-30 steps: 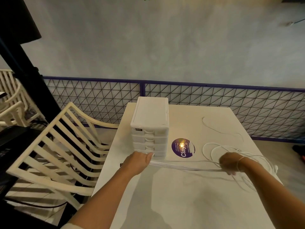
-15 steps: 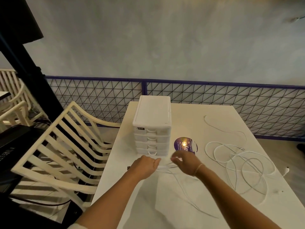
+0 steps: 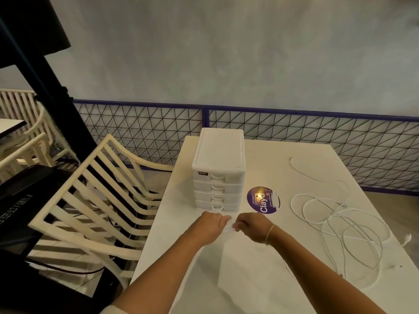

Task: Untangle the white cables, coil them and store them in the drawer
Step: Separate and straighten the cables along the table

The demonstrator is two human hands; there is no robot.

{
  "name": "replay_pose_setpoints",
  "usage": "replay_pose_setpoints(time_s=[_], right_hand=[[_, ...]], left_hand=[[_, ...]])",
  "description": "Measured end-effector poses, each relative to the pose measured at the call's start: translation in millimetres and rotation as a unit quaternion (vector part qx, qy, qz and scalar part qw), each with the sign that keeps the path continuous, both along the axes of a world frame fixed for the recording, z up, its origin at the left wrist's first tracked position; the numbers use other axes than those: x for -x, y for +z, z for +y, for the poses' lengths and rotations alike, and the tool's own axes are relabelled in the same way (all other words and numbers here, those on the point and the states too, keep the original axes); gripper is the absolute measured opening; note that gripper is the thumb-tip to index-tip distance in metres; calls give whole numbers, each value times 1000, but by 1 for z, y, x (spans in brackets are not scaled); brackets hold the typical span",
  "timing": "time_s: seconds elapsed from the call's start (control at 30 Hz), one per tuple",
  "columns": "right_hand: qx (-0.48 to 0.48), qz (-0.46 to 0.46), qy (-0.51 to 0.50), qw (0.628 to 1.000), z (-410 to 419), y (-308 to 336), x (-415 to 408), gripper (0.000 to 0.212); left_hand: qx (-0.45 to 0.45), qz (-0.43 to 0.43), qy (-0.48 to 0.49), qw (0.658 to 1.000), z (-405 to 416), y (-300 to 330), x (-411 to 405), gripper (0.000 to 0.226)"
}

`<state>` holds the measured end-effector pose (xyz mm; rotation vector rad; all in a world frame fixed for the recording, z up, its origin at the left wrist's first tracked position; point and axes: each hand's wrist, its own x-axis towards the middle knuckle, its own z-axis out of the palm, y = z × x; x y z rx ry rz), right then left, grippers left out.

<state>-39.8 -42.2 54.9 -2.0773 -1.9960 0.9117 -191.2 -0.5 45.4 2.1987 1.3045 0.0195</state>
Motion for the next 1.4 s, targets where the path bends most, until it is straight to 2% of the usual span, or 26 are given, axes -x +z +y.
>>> replay_pose_setpoints(time_s=[0.13, 0.27, 0.4, 0.5, 0.6, 0.67, 0.73, 0.9, 1.03, 1.13, 1.27, 1.4], right_hand=[[-7, -8, 5, 1000, -1, -2, -3, 27], [-5, 9, 56, 998, -9, -4, 14, 27], [28, 12, 89, 996, -9, 3, 11, 29], [16, -9, 55, 998, -4, 1, -4, 32], [-7, -35, 29, 999, -1, -8, -13, 30], [-20, -43, 10, 999, 0, -14, -20, 23], [-26, -48, -7, 998, 1, -18, -27, 18], [-29, -38, -13, 999, 4, -26, -31, 22], [-30, -9, -35, 999, 6, -26, -31, 22], [-33, 25, -56, 998, 3, -24, -31, 26], [-12, 70, -44, 996, 2, -17, -28, 27], [-12, 76, -42, 996, 4, -14, -28, 26]], left_hand=[[20, -14, -16, 1000, -6, -1, -3, 40], [-14, 70, 4, 997, 12, -12, 10, 42], [-55, 114, -17, 992, 14, -8, 8, 59], [-77, 118, -39, 989, 10, -6, 11, 69], [25, 69, -15, 997, 14, -5, 18, 68], [119, 17, -3, 993, 17, -4, 23, 56], [175, -19, -13, 984, 19, -6, 26, 43], [226, -66, -19, 972, 28, -7, 30, 19], [283, -146, 26, 948, 32, -8, 33, 7], [331, -231, 90, 910, 34, -8, 34, 6], [312, -264, 148, 901, 36, -8, 33, 11], [349, -318, 186, 862, 37, -7, 29, 21]])
